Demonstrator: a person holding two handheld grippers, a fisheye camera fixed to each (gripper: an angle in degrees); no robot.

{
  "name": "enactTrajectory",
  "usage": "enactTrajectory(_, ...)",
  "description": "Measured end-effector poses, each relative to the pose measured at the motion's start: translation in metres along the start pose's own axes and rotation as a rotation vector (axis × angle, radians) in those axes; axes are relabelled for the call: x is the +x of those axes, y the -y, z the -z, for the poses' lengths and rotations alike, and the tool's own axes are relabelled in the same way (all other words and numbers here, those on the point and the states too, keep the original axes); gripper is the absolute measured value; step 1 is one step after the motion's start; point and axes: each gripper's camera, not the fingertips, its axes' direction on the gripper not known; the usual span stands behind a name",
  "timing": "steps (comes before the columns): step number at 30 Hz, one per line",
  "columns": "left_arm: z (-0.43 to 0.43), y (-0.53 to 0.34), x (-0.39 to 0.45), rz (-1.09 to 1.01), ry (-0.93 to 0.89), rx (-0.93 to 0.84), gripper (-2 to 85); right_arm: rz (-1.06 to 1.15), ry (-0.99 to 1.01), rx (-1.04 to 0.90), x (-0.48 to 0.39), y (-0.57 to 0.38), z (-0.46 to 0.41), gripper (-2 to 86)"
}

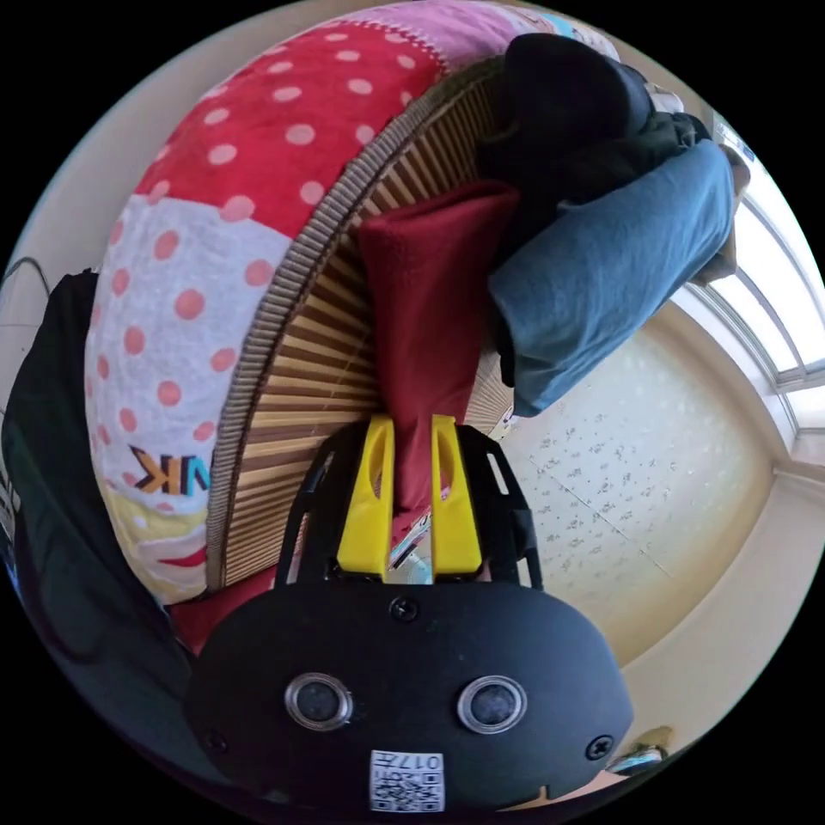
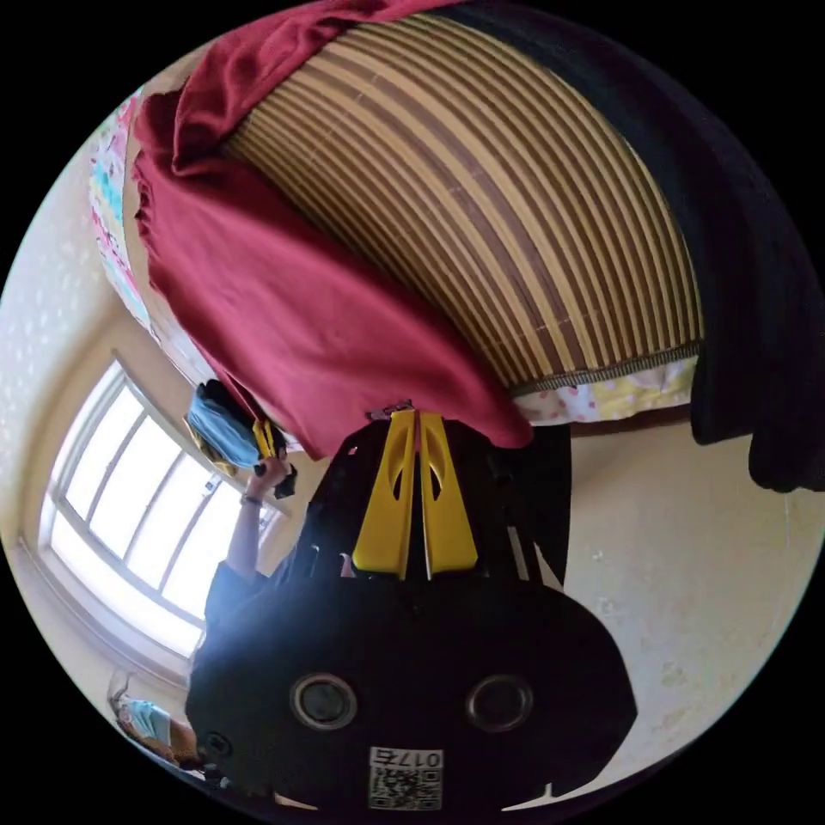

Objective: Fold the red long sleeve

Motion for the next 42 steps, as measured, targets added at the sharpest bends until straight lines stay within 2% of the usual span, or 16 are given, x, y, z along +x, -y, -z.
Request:
enactTrajectory(3,0.003,-0.007,0.002,-0.006,0.044,-0.002,4.0,-0.109,0.148,0.047,0.020,-0.011,0.032,0.3)
enactTrajectory(6,-0.004,-0.031,0.035,-0.197,0.131,-0.133,3.8,-0.209,0.367,0.109,0.038,-0.018,0.054,0.2)
enactTrajectory(8,-0.009,-0.072,0.079,-0.407,0.168,-0.217,3.8,-0.246,0.510,0.152,0.043,-0.022,0.063,0.2)
enactTrajectory(11,0.000,-0.131,0.147,-0.703,0.219,-0.196,3.8,-0.275,0.662,0.186,0.043,-0.025,0.073,0.2)
enactTrajectory(14,0.005,-0.179,0.213,-0.961,0.275,-0.096,3.9,-0.230,0.706,0.135,0.029,-0.021,0.082,0.3)
enactTrajectory(18,-0.041,-0.256,0.268,-1.279,0.333,-0.106,4.2,-0.095,0.676,0.044,0.009,-0.018,0.102,0.2)
enactTrajectory(20,-0.100,-0.337,0.267,-1.500,0.338,-0.186,6.5,-0.020,0.678,0.024,0.005,-0.020,0.114,0.3)
enactTrajectory(21,-0.117,-0.357,0.261,-1.543,0.337,-0.224,7.9,0.029,0.690,0.006,0.005,-0.022,0.120,0.3)
enactTrajectory(23,-0.194,-0.436,0.213,-1.644,0.347,-0.471,12.2,0.077,0.716,-0.019,0.010,-0.026,0.129,0.3)
enactTrajectory(26,-0.266,-0.495,0.121,-1.661,0.440,-0.788,9.4,0.083,0.761,-0.024,0.032,-0.039,0.143,0.3)
enactTrajectory(29,-0.286,-0.508,0.042,-1.530,0.499,-1.005,8.4,0.053,0.828,-0.003,0.065,-0.055,0.153,0.3)
enactTrajectory(30,-0.286,-0.507,0.030,-1.511,0.522,-1.021,8.4,0.028,0.871,0.017,0.081,-0.062,0.155,0.3)
enactTrajectory(33,-0.273,-0.481,-0.012,-1.435,0.668,-1.017,8.4,0.008,0.927,0.091,0.112,-0.081,0.160,0.4)
enactTrajectory(35,-0.262,-0.442,-0.023,-1.356,0.755,-0.967,8.6,0.025,0.835,0.071,0.115,-0.087,0.158,0.4)
enactTrajectory(38,-0.253,-0.391,-0.005,-1.315,0.798,-0.827,9.7,0.105,0.649,0.013,0.103,-0.093,0.151,0.4)
enactTrajectory(42,-0.264,-0.336,0.032,-1.300,0.825,-0.667,11.9,0.179,0.658,0.003,0.094,-0.100,0.139,0.8)
